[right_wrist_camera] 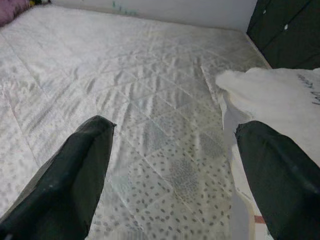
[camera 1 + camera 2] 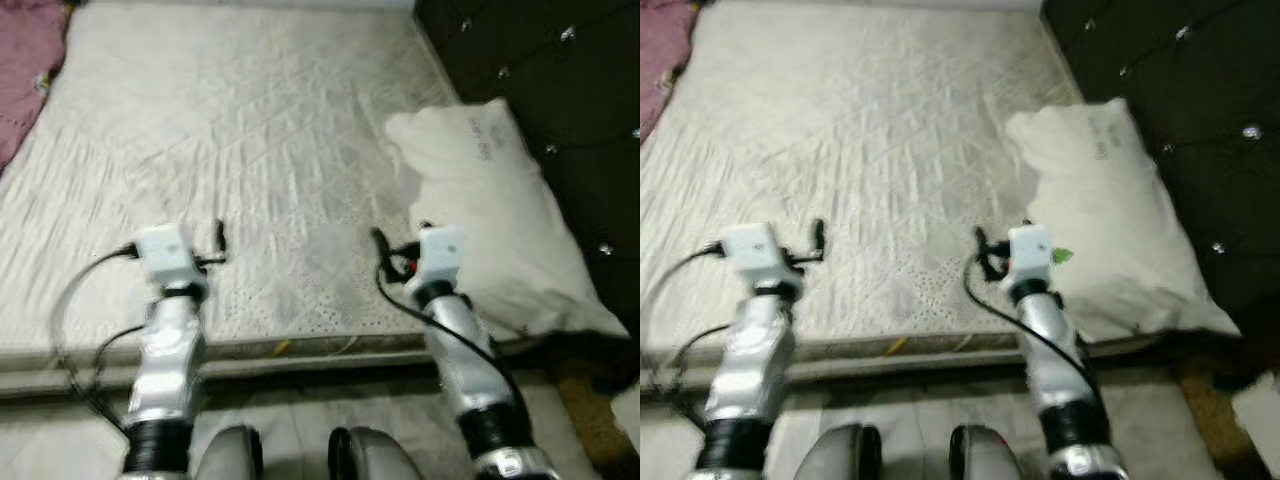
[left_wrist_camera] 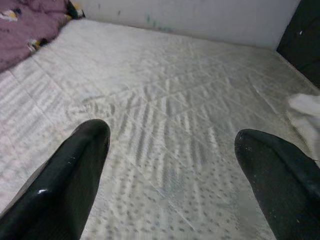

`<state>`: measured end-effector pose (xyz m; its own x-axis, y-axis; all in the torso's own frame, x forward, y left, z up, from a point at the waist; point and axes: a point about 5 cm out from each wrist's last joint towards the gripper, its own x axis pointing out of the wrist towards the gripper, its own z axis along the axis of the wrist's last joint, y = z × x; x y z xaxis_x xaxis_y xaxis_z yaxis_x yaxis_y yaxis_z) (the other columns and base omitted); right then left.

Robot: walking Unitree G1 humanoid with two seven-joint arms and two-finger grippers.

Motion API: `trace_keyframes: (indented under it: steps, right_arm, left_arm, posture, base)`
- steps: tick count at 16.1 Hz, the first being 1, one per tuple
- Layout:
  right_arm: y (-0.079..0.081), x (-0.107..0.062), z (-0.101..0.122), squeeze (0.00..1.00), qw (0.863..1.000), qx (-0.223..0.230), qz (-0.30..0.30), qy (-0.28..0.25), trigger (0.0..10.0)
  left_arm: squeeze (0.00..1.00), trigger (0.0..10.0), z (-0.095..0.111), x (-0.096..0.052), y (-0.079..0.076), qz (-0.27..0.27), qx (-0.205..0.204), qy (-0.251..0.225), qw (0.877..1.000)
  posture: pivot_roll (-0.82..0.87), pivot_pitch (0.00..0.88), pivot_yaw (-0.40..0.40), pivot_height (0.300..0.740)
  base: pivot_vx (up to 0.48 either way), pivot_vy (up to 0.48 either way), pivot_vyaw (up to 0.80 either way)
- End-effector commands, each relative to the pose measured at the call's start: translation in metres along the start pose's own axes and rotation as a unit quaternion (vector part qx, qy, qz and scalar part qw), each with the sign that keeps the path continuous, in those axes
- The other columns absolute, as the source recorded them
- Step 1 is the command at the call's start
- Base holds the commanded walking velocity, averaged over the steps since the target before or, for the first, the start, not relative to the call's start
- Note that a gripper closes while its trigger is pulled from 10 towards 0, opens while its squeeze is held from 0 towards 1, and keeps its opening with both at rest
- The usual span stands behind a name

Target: Clean up the room

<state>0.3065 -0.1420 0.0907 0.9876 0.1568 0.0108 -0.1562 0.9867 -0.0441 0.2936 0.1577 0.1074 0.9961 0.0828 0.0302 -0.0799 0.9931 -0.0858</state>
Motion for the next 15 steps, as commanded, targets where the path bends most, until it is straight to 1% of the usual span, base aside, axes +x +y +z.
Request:
trace_keyframes:
  steps: [1,2,12,13,15]
  right_arm:
    - [-0.0001,0.0003,0.0018,0.00,1.000,-0.001,-0.002,-0.001,10.0]
    - [0.0001,0.0002,0.0017,0.00,1.000,0.000,-0.002,-0.001,10.0]
    - [-0.0001,0.0009,-0.0009,0.00,1.000,0.007,-0.002,0.010,10.0]
    - [0.0001,0.0011,-0.0011,0.00,1.000,0.007,-0.001,0.011,10.0]
    - [0.0003,0.0013,-0.0013,0.00,1.000,0.008,0.000,0.012,10.0]
  left_arm:
    - [0.00,10.0,-0.0049,-0.0028,0.0046,0.006,-0.002,0.012,1.000]
    - [0.00,10.0,-0.0052,-0.0027,0.0044,0.005,-0.004,0.013,1.000]
    - [0.00,10.0,-0.0031,-0.0025,0.0026,0.000,-0.001,0.006,1.000]
    - [0.00,10.0,-0.0025,-0.0026,0.0019,-0.002,0.000,0.005,1.000]
    - [0.00,10.0,-0.0028,-0.0025,0.0020,-0.001,-0.001,0.006,1.000]
  posture:
    - [-0.01,0.157,-0.065,0.740]
    - [-0.01,0.157,-0.065,0.740]
    - [-0.01,0.155,-0.068,0.740]
    - [-0.01,0.155,-0.068,0.740]
    - [-0.01,0.155,-0.068,0.740]
  base:
    - [0.000,0.352,0.80]
    - [0.000,0.480,0.56]
    - [0.000,0.473,0.00]
    - [0.000,0.446,-0.44]
    - [0.000,0.444,0.00]
